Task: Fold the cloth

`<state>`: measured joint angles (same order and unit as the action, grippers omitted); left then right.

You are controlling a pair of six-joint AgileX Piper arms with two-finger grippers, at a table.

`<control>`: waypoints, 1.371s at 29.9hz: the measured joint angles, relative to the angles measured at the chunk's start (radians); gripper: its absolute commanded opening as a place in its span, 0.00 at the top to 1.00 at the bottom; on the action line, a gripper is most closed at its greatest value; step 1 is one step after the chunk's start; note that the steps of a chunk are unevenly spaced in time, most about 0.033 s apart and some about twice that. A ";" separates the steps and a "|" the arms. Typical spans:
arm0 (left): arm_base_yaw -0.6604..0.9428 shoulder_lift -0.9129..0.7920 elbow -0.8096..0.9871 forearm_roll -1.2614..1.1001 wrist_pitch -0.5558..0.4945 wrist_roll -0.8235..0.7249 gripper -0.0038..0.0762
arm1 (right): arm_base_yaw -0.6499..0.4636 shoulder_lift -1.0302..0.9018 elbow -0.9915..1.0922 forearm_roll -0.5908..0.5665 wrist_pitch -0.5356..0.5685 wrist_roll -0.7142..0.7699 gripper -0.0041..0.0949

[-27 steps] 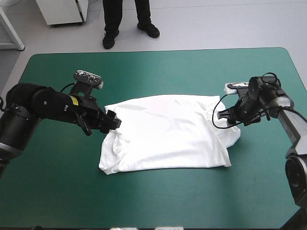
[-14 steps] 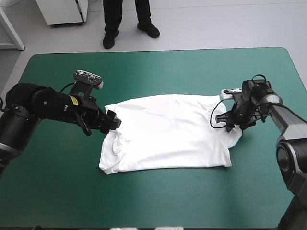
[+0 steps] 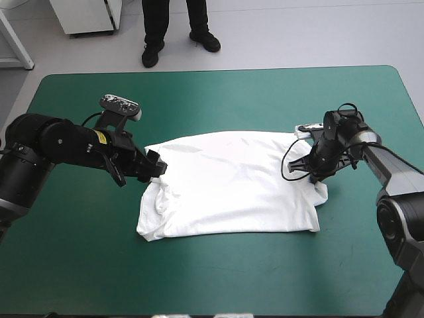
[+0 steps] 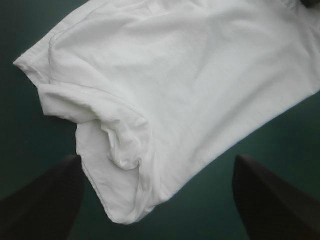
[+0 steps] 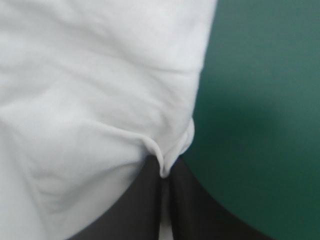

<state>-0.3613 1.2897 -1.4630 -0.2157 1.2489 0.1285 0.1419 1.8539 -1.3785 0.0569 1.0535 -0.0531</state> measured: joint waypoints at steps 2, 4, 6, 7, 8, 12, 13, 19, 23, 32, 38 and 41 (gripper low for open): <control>0.000 0.000 -0.006 0.000 0.000 0.000 0.22 | 0.001 -0.023 -0.001 0.039 0.007 -0.014 0.97; 0.000 0.000 -0.007 0.000 0.000 0.000 0.22 | 0.007 -0.055 -0.006 0.086 0.016 -0.038 0.97; 0.000 -0.001 -0.007 0.000 0.000 0.000 0.22 | 0.022 -0.087 -0.013 0.113 0.023 -0.059 0.97; 0.000 -0.001 -0.007 0.000 0.000 0.000 0.22 | 0.033 -0.098 -0.013 0.118 0.023 -0.064 0.97; 0.000 -0.001 -0.007 0.000 0.000 0.000 0.22 | 0.049 -0.104 -0.014 0.122 0.025 -0.071 0.97; 0.000 -0.001 -0.007 0.000 0.000 0.000 0.22 | 0.123 -0.100 -0.014 0.128 0.010 -0.086 0.97; 0.000 -0.001 -0.007 0.000 0.000 0.000 0.22 | 0.142 -0.093 -0.014 0.128 -0.002 -0.087 0.97; 0.000 -0.001 -0.007 0.000 0.000 0.001 0.22 | 0.208 0.002 -0.014 0.124 -0.076 -0.092 0.96; 0.000 -0.001 -0.007 0.000 0.000 0.018 0.22 | 0.209 0.025 -0.023 0.121 -0.077 -0.114 0.88; 0.000 -0.008 -0.007 0.000 0.000 0.039 0.22 | 0.211 0.021 -0.164 0.114 0.127 -0.161 0.44; 0.000 -0.065 -0.007 0.049 0.000 0.022 0.22 | 0.211 -0.063 -0.235 0.103 0.158 -0.145 0.43; 0.000 -0.108 0.004 0.074 0.000 0.010 0.22 | 0.211 -0.131 -0.238 0.063 0.172 -0.120 0.43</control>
<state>-0.3613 1.1817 -1.4594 -0.1417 1.2489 0.1382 0.3530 1.7228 -1.6168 0.1200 1.2254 -0.1729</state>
